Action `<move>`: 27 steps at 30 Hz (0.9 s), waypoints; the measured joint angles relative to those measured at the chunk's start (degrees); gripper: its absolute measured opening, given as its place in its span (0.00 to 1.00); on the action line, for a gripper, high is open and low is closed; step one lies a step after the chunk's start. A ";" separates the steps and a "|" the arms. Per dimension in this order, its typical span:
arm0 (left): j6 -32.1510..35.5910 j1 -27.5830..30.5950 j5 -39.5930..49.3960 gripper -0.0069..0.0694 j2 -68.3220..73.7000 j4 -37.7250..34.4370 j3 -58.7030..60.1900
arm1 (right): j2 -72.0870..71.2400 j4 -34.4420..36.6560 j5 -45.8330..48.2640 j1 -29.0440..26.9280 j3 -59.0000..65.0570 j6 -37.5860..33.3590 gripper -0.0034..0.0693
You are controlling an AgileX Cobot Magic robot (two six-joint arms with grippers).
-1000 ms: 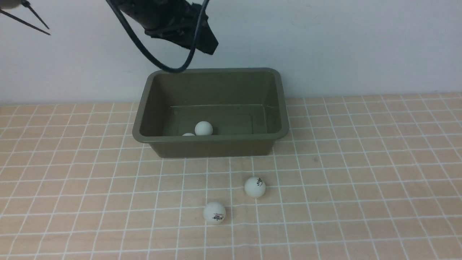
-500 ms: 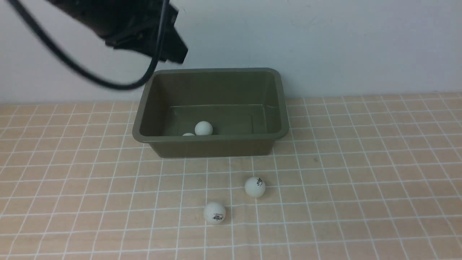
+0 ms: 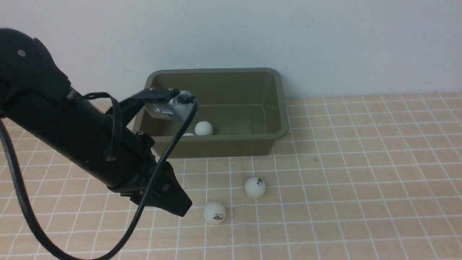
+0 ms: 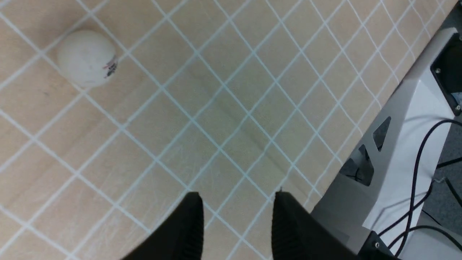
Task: Put the table tennis balls into the box on the light coffee tablecloth.
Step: 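Reach for and grasp a ping pong ball on the table beside the basket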
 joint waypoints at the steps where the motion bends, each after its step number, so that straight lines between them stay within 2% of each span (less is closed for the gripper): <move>1: 0.31 0.00 -0.28 0.39 0.17 -0.16 0.07 | 0.00 0.00 0.00 0.00 0.00 0.00 0.57; 5: 2.20 0.00 -7.69 0.46 4.38 -1.29 0.16 | 0.00 0.00 0.00 0.00 0.00 0.00 0.57; 11: 5.55 0.00 -10.74 0.55 10.55 -1.67 0.16 | 0.00 0.00 0.00 0.00 0.00 -0.05 0.57; 18: 10.40 -0.43 -14.67 0.58 15.20 -4.27 0.16 | 0.00 0.00 0.00 0.00 0.00 -0.05 0.57; 23: 14.19 -4.80 -20.14 0.58 16.84 -4.58 0.16 | 0.00 0.02 0.00 0.00 0.00 -0.05 0.57; 27: 14.71 -9.74 -27.03 0.58 17.96 -0.71 0.16 | 0.00 0.02 0.00 0.00 0.00 -0.05 0.57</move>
